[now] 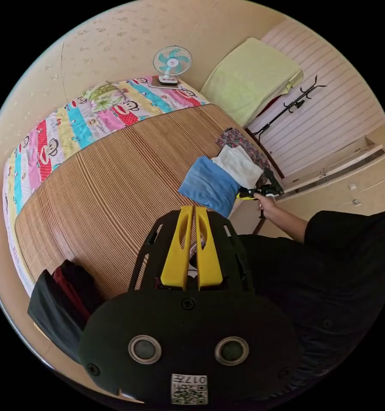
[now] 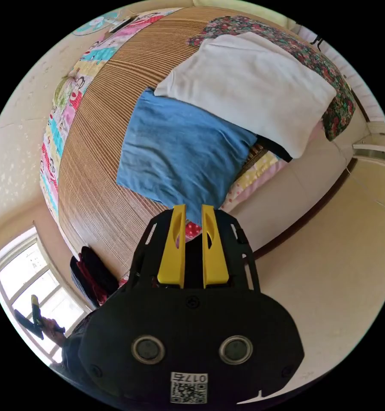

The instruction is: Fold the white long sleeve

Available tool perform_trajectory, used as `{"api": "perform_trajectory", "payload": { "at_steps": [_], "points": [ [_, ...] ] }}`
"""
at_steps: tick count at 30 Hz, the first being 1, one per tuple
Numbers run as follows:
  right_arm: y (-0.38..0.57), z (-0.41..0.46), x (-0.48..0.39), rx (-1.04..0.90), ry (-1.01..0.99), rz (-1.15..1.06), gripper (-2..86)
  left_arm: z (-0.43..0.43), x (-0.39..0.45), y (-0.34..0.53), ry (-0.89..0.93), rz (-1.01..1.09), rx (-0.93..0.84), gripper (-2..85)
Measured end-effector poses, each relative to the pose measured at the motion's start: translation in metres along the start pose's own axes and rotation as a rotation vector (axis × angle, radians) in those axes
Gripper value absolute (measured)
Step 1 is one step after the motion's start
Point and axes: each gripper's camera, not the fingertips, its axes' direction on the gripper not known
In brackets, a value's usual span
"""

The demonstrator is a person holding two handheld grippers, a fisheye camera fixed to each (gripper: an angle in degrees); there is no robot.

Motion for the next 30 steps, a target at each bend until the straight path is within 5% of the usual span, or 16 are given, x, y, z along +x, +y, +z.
{"api": "perform_trajectory", "payload": {
  "at_steps": [4, 13, 22, 24, 28, 30],
  "points": [
    [-0.011, -0.016, 0.038, 0.115, -0.093, 0.022, 6.8, 0.038, 0.028, -0.029, -0.046, 0.007, -0.092, -0.8],
    [-0.137, -0.080, 0.042, 0.293, 0.053, -0.142, 8.1, 0.087, 0.043, -0.071, -0.024, -0.112, -0.175, -1.0],
    [-0.196, -0.015, 0.085, 0.212, 0.184, -0.214, 11.5, 0.118, 0.004, -0.056, 0.068, -0.291, -0.223, -0.9],
    [-0.169, -0.003, 0.099, 0.327, 0.181, -0.213, 9.1, 0.121, -0.005, -0.053, 0.083, -0.304, -0.226, -0.9],
    [-0.127, -0.019, 0.141, 0.346, -0.159, -0.107, 5.1, 0.108, -0.023, -0.049, 0.157, -0.285, -0.157, 0.2],
    [-0.078, -0.041, 0.166, 0.418, -0.506, -0.213, 4.0, 0.097, -0.033, -0.046, 0.188, -0.281, -0.113, 2.8]
  ]
}}
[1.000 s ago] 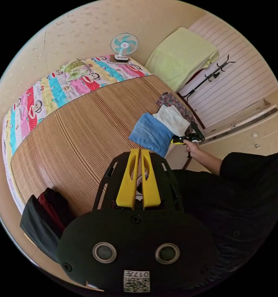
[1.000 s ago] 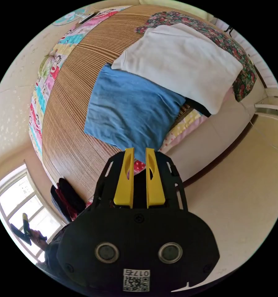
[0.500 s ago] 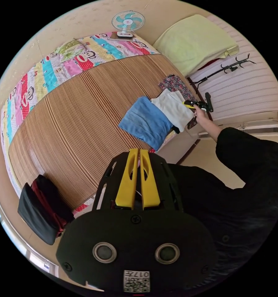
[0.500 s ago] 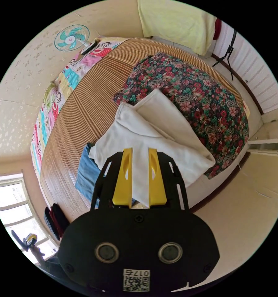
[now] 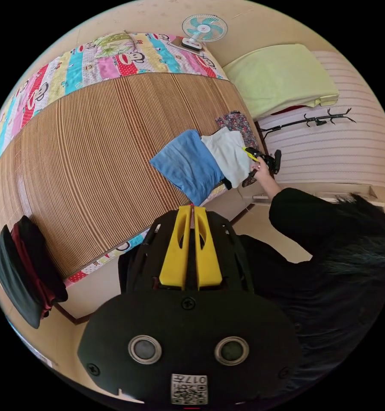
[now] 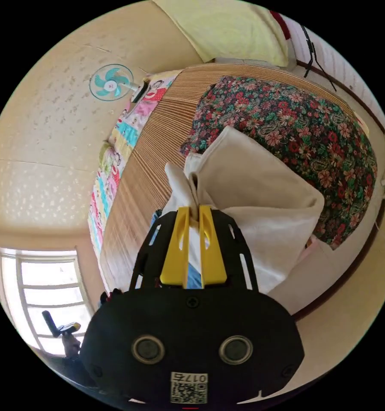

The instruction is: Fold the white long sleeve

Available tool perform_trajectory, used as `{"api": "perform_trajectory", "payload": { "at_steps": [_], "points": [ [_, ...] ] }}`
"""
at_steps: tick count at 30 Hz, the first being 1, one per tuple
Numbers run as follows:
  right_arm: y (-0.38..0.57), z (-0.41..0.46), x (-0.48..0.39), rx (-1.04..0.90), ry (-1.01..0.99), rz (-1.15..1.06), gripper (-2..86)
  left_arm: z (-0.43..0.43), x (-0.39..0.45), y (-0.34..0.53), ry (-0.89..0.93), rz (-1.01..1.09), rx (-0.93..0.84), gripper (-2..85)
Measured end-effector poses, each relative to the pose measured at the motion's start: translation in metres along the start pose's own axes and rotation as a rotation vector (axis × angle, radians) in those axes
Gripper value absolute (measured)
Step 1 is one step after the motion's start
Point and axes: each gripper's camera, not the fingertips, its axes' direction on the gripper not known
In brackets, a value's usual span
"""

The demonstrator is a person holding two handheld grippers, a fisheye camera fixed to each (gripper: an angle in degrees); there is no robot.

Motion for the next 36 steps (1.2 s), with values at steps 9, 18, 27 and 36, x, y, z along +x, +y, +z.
{"api": "perform_trajectory", "payload": {
  "at_steps": [9, 18, 27, 36],
  "points": [
    [0.122, -0.125, -0.120, 0.223, -0.662, -0.490, 2.5, -0.082, -0.039, -0.025, 0.560, 0.081, 0.190, 12.3],
    [0.260, -0.103, -0.233, -0.122, -0.914, -1.019, 1.9, -0.156, -0.097, -0.064, 0.806, 0.072, 0.270, 17.8],
    [0.353, -0.053, -0.190, -0.337, -1.155, -0.900, 1.5, -0.129, -0.234, 0.023, 1.520, 0.185, 0.201, 4.8],
    [0.350, -0.131, -0.165, -0.081, -0.884, -1.183, 4.2, -0.346, -0.196, 0.133, 1.478, 1.246, 0.353, 4.8]
  ]
}}
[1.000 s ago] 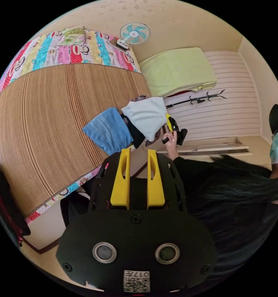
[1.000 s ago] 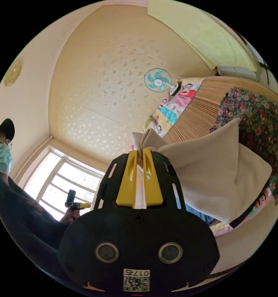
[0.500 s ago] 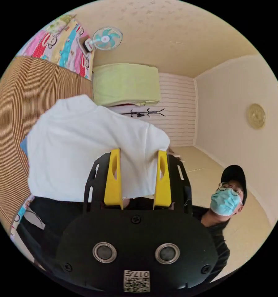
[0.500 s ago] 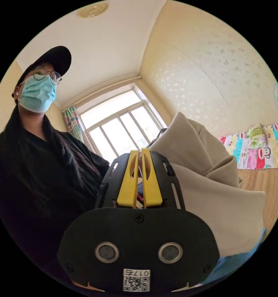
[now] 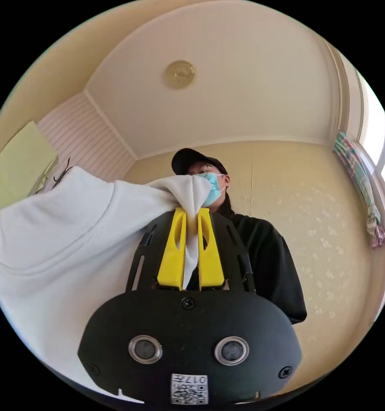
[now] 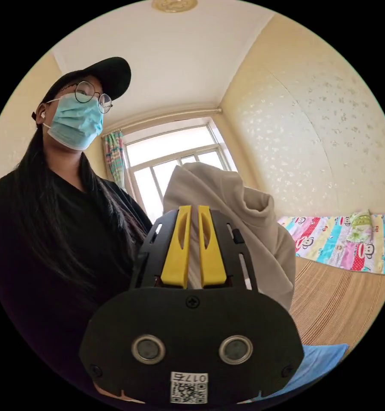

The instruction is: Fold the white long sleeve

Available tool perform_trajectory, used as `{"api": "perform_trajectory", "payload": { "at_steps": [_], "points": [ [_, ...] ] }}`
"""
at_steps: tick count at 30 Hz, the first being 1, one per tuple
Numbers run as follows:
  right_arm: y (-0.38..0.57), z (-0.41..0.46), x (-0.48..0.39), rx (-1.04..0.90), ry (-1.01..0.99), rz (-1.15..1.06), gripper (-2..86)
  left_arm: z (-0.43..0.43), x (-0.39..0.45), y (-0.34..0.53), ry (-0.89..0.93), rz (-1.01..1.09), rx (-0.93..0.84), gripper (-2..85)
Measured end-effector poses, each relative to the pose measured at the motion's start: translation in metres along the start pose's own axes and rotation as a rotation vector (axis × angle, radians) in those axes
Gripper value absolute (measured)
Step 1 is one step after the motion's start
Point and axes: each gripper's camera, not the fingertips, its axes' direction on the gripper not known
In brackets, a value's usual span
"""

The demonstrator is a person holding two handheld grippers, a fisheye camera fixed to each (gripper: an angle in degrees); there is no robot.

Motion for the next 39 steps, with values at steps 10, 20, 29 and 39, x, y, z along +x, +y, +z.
{"api": "perform_trajectory", "payload": {
  "at_steps": [10, 20, 29, 39],
  "points": [
    [0.025, 0.036, 0.088, -0.213, 0.114, 0.046, 17.4, 0.088, 0.049, 0.000, 0.099, 0.062, -0.188, 5.0],
    [0.026, 0.001, 0.141, 0.041, -0.194, 0.027, 2.1, 0.084, 0.120, 0.027, -0.070, 0.161, -0.147, 5.1],
    [0.108, 0.131, 0.235, -0.467, -0.533, 0.255, 16.1, 0.104, 0.093, 0.044, 0.143, 0.318, -0.017, 5.4],
    [0.177, 0.222, 0.260, -0.553, -0.775, 0.333, 6.0, 0.129, 0.015, 0.034, 0.080, 0.121, -0.024, 5.2]
  ]
}}
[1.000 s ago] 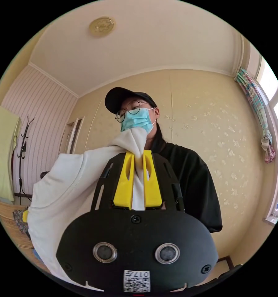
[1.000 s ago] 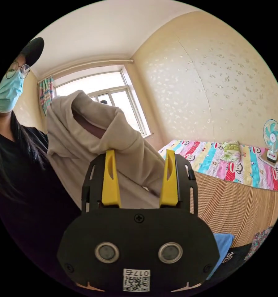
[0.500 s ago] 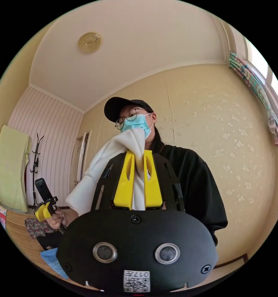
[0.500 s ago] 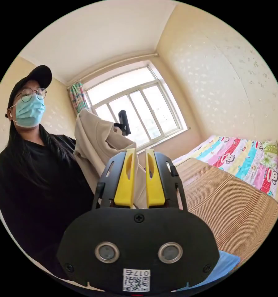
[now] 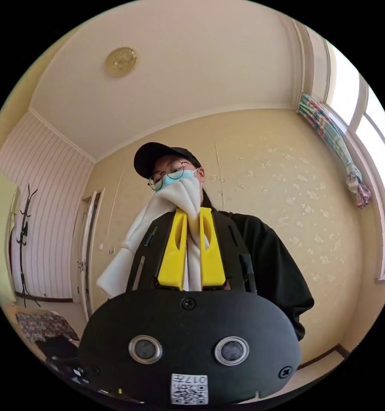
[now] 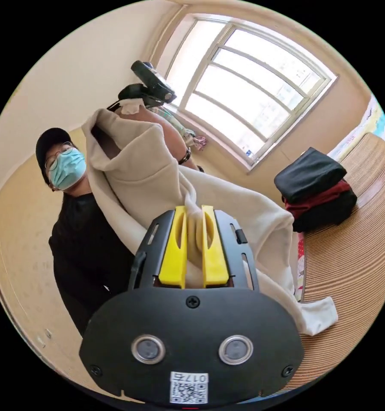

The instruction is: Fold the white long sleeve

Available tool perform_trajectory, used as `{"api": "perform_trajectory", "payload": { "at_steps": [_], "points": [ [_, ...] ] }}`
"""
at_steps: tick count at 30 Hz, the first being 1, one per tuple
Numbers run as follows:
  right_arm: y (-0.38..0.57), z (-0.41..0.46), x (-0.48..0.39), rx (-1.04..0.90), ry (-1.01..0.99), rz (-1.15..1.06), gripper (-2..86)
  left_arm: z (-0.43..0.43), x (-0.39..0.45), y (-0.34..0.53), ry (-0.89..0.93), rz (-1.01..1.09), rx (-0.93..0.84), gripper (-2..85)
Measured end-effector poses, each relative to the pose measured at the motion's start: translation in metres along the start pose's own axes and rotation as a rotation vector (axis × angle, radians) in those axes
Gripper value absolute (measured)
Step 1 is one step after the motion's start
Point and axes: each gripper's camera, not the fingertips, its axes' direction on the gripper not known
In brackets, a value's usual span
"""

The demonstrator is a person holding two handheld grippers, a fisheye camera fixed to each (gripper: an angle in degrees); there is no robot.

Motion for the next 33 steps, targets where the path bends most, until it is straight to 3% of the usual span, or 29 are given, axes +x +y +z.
{"api": "perform_trajectory", "payload": {
  "at_steps": [2, 4, 6, 7, 10, 17, 21, 24, 29, 33],
  "points": [
    [0.009, -0.048, -0.014, 0.210, 0.246, 0.094, 5.1, -0.010, 0.001, -0.001, -0.150, -0.145, 0.005, 5.1],
    [0.030, -0.106, -0.040, 0.502, 0.448, 0.214, 4.6, -0.027, 0.021, 0.004, -0.477, -0.308, 0.004, 5.1],
    [0.060, -0.149, -0.100, 0.824, 0.670, 0.195, 4.2, -0.043, 0.040, 0.016, -0.788, -0.424, 0.038, 5.0],
    [0.065, -0.153, -0.116, 0.880, 0.715, 0.172, 4.2, -0.054, 0.048, 0.026, -0.971, -0.521, 0.071, 5.0],
    [0.054, -0.134, -0.182, 0.925, 0.857, 0.003, 4.0, -0.067, 0.038, 0.053, -1.192, -0.686, 0.075, 4.9],
    [-0.023, 0.038, -0.292, 0.845, 1.369, -0.403, 3.9, -0.083, -0.015, 0.117, -1.006, -0.767, 0.240, 4.9],
    [-0.050, 0.106, -0.324, 0.765, 1.414, -0.620, 3.8, -0.066, -0.028, 0.123, -0.905, -0.685, 0.251, 5.1],
    [-0.068, 0.140, -0.327, 0.748, 1.539, -0.656, 3.7, -0.054, -0.030, 0.122, -0.868, -0.632, 0.236, 5.3],
    [-0.086, 0.165, -0.314, 0.742, 1.624, -0.581, 3.8, -0.024, -0.004, 0.120, -0.958, -0.548, 0.199, 9.0],
    [-0.085, 0.166, -0.313, 0.786, 1.559, -0.529, 3.6, 0.011, 0.042, 0.117, -1.175, -0.563, 0.172, 16.5]
  ]
}}
